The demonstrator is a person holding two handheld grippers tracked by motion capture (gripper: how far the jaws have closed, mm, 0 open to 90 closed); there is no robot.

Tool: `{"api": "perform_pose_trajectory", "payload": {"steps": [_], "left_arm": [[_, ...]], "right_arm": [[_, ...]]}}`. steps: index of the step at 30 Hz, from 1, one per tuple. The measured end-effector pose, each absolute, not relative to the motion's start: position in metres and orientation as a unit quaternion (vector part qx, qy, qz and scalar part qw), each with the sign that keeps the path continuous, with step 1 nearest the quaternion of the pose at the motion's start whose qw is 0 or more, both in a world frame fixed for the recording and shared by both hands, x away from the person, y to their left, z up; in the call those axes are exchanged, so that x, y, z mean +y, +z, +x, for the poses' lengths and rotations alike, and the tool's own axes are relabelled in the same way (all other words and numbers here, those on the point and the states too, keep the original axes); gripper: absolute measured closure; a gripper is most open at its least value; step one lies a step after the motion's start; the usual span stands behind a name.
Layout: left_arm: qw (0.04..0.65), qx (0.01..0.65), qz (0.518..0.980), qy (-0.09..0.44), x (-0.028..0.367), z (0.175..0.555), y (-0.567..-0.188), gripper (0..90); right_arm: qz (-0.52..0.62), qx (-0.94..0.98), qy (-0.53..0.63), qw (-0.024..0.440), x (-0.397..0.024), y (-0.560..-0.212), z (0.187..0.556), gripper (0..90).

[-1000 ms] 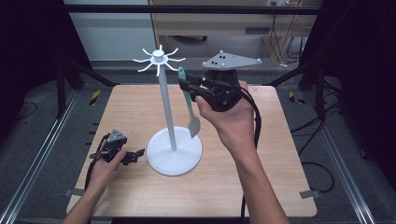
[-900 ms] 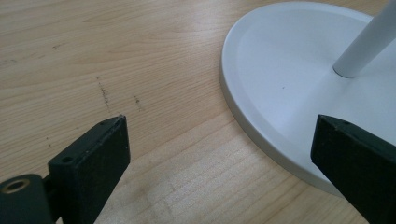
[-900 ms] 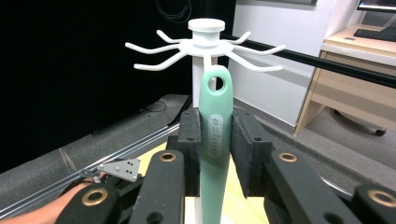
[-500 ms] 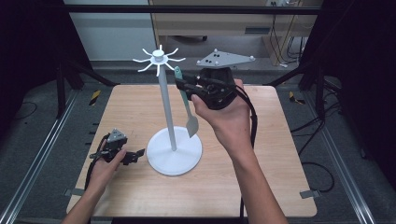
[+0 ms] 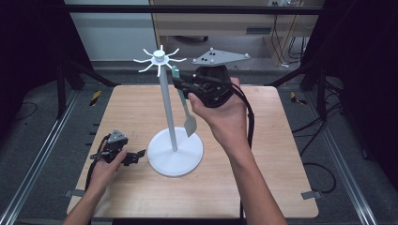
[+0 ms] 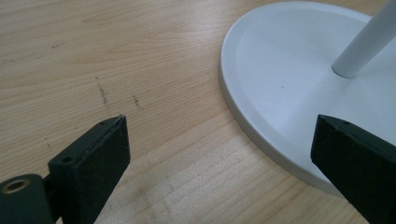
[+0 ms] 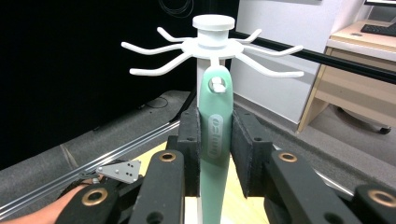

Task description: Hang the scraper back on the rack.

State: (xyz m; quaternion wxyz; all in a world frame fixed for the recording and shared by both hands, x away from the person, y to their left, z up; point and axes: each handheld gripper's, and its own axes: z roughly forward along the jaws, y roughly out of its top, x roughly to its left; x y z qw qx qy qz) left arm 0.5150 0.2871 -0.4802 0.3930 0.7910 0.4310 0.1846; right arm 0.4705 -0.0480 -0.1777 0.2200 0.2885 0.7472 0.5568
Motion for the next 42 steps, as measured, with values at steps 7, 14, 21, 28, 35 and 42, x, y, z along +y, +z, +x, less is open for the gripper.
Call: {"api": "perform_pose_trajectory", "payload": {"steps": [7, 14, 21, 28, 35, 42], "left_arm": [[0.393, 0.431, 0.792, 0.184, 0.2871, 0.515, -0.4801, 4.3], [0.393, 0.43, 0.792, 0.183, 0.2867, 0.515, -0.4803, 4.4], [0.393, 0.431, 0.791, 0.184, 0.2866, 0.515, -0.4805, 4.4], [0.393, 0.43, 0.792, 0.184, 0.2863, 0.5149, -0.4805, 4.4], [0.393, 0.43, 0.792, 0.183, 0.2866, 0.5149, -0.4803, 4.4], [0.393, 0.43, 0.792, 0.183, 0.2863, 0.515, -0.4806, 4.4]], "right_arm": [[0.288, 0.747, 0.558, 0.219, -0.0458, -0.1786, 0.4718, 74.2], [0.288, 0.747, 0.558, 0.22, -0.0444, -0.1802, 0.4719, 74.1], [0.287, 0.744, 0.56, 0.224, -0.0445, -0.1829, 0.4714, 74.0], [0.29, 0.742, 0.559, 0.23, -0.0428, -0.184, 0.4716, 73.7], [0.29, 0.739, 0.561, 0.235, -0.0405, -0.1857, 0.4723, 73.6], [0.289, 0.739, 0.562, 0.235, -0.0414, -0.1862, 0.4724, 73.3]]}}
